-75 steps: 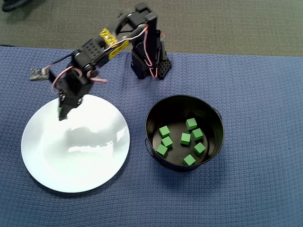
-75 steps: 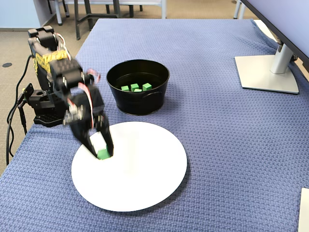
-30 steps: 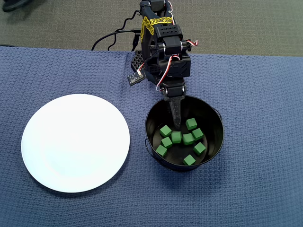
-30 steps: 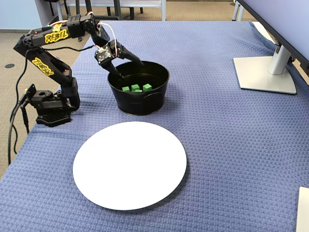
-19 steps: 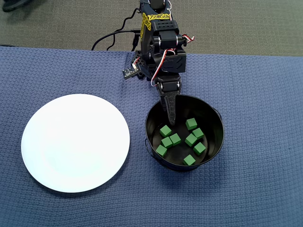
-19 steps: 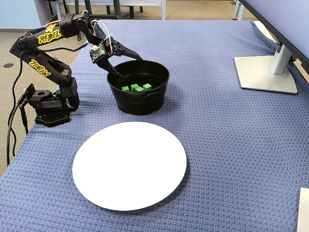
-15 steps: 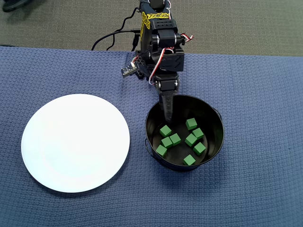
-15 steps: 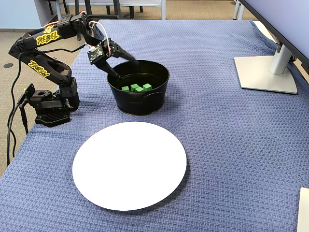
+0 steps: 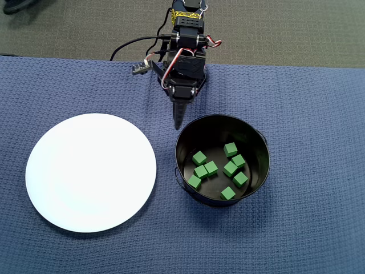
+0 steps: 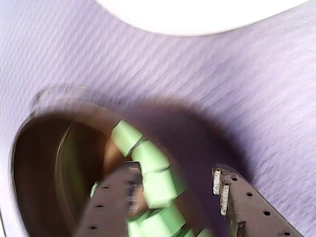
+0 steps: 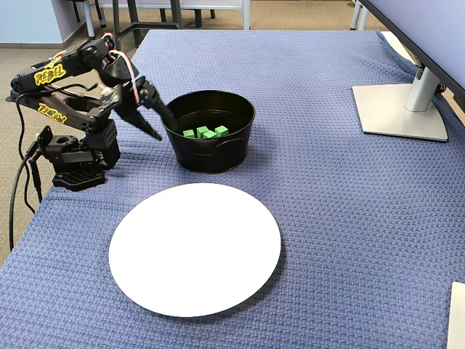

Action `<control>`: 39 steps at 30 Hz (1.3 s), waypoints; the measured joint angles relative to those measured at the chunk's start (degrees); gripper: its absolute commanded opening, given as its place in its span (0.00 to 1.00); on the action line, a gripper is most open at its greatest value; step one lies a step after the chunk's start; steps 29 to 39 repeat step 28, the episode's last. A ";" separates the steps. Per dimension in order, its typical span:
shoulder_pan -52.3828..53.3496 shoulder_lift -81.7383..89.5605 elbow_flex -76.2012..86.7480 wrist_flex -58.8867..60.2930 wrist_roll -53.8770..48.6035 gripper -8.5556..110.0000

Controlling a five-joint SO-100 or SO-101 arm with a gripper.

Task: Pick up the green cubes from the white plate and place them in the black recipient

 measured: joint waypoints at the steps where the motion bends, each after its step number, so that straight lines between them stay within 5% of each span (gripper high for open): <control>1: 0.53 1.67 1.49 0.09 -0.26 0.13; 12: 3.16 15.12 12.04 4.13 -0.70 0.07; 39: 3.43 16.79 12.83 4.66 -0.70 0.07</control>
